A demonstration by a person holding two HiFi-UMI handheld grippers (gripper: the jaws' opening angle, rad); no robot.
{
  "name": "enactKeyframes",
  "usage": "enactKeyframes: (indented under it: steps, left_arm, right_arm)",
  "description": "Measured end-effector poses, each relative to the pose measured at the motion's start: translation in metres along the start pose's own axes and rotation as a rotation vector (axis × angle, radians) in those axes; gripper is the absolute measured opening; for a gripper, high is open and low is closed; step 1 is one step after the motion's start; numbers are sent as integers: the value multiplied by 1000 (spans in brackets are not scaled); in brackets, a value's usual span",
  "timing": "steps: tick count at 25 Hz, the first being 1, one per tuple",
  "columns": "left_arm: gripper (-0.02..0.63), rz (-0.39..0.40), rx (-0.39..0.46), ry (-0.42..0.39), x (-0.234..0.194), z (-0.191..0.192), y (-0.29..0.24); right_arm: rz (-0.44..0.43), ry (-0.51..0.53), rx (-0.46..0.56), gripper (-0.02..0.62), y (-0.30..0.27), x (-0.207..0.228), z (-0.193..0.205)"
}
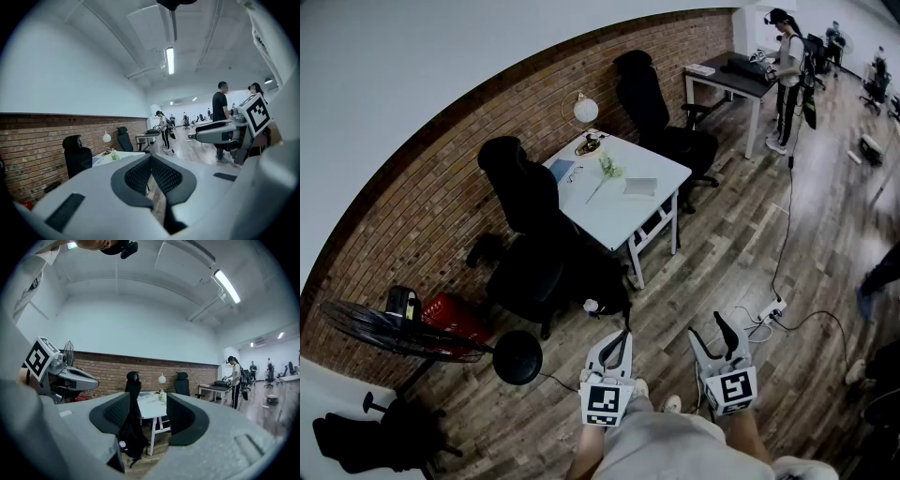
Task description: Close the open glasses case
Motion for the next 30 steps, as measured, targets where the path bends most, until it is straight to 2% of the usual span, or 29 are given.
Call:
enactKeyframes:
  steps: [11,14,18,30]
  left_arm:
    - [5,18,27,-38,-17,-9,-35]
    - [5,25,19,-25,-32,-9,-50]
    - [5,46,47,-59,-58,-15,-67]
    - [5,63,31,-9,-134,-13,-106]
  right_arm:
    - [-3,9,20,249,-35,12,-2]
    - [3,15,12,249,-56,13,-1]
    - [22,16,-1,249,-83,12,-3]
    - [42,32,-39,249,-166,-3,-7]
Point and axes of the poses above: the fingertips, and each gripper's own axes: y backward along the fingers, x to its right, z out of its underside, the point moved 1 cm from there along y, backward along the fingers, and after that the axes turned 14 degrees about z, right-handed, at the moved point
